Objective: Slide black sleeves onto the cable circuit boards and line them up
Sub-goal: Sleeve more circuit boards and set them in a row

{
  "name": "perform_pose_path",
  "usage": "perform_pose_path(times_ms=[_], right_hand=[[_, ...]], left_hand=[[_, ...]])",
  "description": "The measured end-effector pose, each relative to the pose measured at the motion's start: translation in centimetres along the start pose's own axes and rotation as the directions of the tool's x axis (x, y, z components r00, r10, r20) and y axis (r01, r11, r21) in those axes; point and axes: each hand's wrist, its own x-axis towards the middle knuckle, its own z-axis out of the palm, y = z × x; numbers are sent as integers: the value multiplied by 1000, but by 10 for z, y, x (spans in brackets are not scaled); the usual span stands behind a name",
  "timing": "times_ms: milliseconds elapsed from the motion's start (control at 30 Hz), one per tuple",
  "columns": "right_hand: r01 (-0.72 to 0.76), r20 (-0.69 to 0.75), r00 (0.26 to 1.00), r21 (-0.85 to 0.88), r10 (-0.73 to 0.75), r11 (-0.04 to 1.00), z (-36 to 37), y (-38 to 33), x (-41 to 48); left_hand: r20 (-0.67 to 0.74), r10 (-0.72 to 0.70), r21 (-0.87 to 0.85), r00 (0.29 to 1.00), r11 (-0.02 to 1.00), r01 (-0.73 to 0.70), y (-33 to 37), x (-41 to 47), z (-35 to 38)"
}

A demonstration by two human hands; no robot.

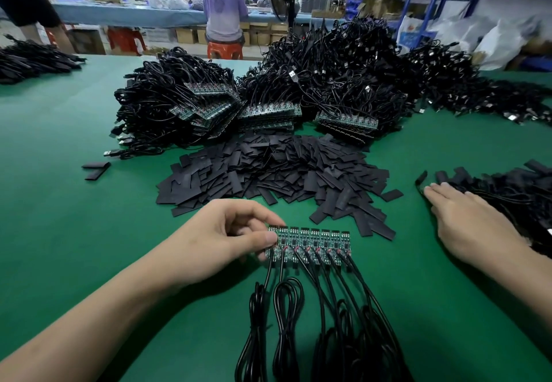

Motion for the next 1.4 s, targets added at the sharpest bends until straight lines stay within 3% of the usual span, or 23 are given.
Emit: perform_pose_path(times_ms=[133,233,300,333,367,433,567,867,1033,1133,1200,1267,1400], right_hand=[[-16,-24,1000,-10,16,1000,-10,-5,0],[182,-295,949,227,-111,957,-31,-36,-16],[435,-413,881,509,-232,743,-53,-71,-35],[490,-396,869,594,-298,638,-62,-89,-44],[496,-346,868,643,-357,583,-68,-105,-52],[481,-256,865,665,-431,571,-69,-129,-57],[421,-180,865,769,-468,481,-63,-148,-51],[404,-228,857,855,-463,326,-48,-153,-49],[328,-211,811,936,-546,126,-51,-153,-46],[332,-196,840,923,-505,193,-50,-153,-45],[381,-227,875,869,-429,317,-46,-155,-48],[455,-315,875,796,-367,400,-46,-158,-55],[504,-379,840,809,-388,303,-51,-171,-68]], left_hand=[[-55,-8,-56,998,998,5,-1,0,-3],[-75,1,-74,997,997,-7,-1,0,-2],[-83,13,-60,996,998,-18,-1,0,-1],[-83,21,-48,996,999,-25,-1,0,0],[-82,29,-38,996,999,-32,-1,0,0],[-84,49,-34,995,998,-52,1,-2,0],[-94,49,-83,994,995,-57,2,-3,1],[-97,7,-145,995,989,-22,-2,1,1],[7,-28,-282,1000,959,29,-4,3,-5],[-12,-11,-338,1000,941,7,-7,4,-11],[-121,29,-331,992,941,-67,-9,5,-15],[-246,129,-207,961,961,-182,-11,7,-17],[-303,286,-68,909,945,-320,-10,11,-9]])
